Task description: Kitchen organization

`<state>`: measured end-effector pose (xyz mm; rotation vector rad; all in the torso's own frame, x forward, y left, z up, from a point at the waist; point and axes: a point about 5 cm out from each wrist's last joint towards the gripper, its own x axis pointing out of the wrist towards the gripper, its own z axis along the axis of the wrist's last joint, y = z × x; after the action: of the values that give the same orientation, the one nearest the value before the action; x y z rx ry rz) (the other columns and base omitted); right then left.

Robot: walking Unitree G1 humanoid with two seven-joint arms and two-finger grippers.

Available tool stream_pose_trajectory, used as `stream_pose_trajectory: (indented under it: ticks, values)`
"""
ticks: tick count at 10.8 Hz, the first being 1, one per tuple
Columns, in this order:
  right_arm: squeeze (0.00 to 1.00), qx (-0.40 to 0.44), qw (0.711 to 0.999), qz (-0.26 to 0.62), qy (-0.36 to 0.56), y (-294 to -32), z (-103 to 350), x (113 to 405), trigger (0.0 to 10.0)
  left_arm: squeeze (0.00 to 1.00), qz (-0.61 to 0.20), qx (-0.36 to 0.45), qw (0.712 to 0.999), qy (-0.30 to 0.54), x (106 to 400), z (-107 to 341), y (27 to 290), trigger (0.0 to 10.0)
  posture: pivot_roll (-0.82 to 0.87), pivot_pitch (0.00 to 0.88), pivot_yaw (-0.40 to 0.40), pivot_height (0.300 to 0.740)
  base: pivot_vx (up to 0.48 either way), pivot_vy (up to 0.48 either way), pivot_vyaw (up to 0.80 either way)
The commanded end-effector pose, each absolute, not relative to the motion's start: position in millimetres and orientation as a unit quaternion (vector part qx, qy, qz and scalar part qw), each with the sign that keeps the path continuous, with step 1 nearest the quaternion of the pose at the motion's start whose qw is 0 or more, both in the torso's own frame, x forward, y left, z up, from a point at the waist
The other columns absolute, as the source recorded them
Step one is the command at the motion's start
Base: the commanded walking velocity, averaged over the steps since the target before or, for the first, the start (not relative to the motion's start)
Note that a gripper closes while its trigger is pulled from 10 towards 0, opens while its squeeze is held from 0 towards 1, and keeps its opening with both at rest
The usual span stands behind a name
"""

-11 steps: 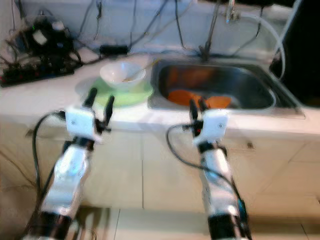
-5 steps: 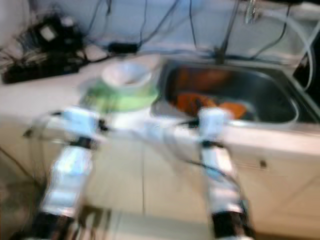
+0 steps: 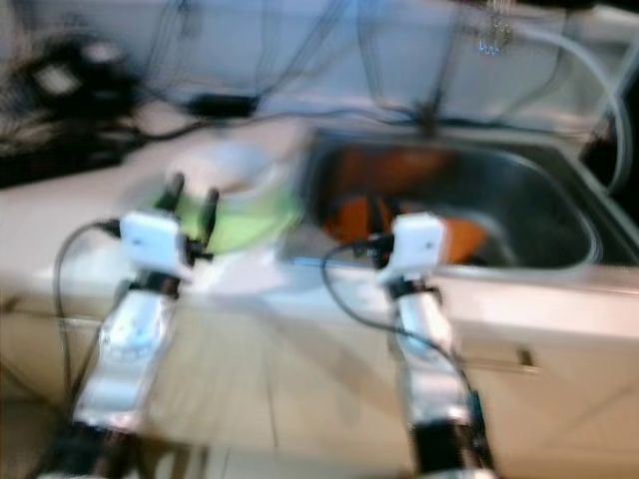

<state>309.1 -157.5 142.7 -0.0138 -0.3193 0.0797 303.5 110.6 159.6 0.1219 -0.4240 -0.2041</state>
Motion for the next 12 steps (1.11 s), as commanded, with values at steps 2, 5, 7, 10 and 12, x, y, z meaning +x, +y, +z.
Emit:
stream_pose_trajectory:
  ticks: [2,5,7,10,12]
  values:
    - [0.0,0.003,0.984,0.052,-0.168,-147,148,311,10.0,0.0,-0.09,0.067,0.969,-0.219,305,165,120,10.0,0.22,0.0,-0.012,0.725,0.381,0.0,0.0]
    - [0.0,0.004,0.984,0.051,-0.169,-148,148,311,10.0,0.0,-0.094,0.07,0.967,-0.225,305,168,118,10.0,0.22,0.0,-0.012,0.725,0.254,0.0,0.0]
    - [0.0,0.004,0.984,0.049,-0.169,-148,149,311,10.0,0.0,-0.124,0.061,0.96,-0.244,303,183,111,10.0,0.22,0.0,-0.013,0.725,0.0,0.0,0.0]
    - [0.0,0.006,0.985,0.05,-0.167,-147,147,312,10.0,0.0,-0.172,0.043,0.948,-0.266,308,214,95,10.0,0.23,0.0,-0.008,0.725,0.0,0.0,0.0]
    - [0.0,0.006,0.984,0.052,-0.169,-145,148,313,10.0,0.0,-0.163,0.003,0.963,-0.214,306,193,99,10.0,0.23,0.0,-0.003,0.725,0.0,0.0,0.0]
